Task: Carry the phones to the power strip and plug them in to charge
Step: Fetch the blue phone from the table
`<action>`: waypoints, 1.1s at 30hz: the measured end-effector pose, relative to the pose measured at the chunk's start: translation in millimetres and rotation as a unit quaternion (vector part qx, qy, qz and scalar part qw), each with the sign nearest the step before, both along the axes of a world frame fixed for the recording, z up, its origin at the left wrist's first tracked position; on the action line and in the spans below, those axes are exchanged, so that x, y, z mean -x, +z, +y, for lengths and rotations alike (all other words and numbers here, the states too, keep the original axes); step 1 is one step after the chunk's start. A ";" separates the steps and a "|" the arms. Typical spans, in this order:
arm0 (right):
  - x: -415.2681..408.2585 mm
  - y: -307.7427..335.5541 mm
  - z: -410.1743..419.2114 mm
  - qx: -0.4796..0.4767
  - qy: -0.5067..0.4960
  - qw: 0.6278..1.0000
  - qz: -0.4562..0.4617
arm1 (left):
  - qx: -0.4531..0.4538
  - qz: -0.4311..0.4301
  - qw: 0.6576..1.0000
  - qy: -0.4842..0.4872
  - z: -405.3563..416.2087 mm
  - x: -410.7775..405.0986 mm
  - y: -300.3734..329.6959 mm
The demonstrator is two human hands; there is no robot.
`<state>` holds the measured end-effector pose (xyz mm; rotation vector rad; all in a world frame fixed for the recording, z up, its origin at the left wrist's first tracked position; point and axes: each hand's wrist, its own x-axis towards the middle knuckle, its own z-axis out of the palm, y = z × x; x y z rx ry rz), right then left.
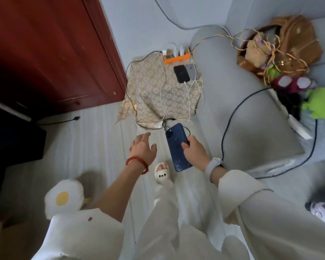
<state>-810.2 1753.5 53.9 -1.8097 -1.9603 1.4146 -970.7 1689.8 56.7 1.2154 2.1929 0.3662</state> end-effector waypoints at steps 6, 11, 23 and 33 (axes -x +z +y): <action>73.7 -7.1 136.6 0.015 0.005 1.000 -0.001 | 0.021 -0.026 0.999 0.009 133.8 73.5 -11.7; 106.9 -20.6 225.0 0.024 -0.037 0.999 0.012 | 0.033 -0.040 0.999 0.001 225.3 106.6 -23.5; 139.0 -126.6 429.9 0.086 -0.033 0.995 -0.034 | 0.097 -0.089 0.987 0.096 407.2 133.6 -131.5; 150.4 -220.8 515.6 0.088 0.025 0.995 -0.036 | 0.168 0.005 0.982 0.091 505.1 118.8 -257.4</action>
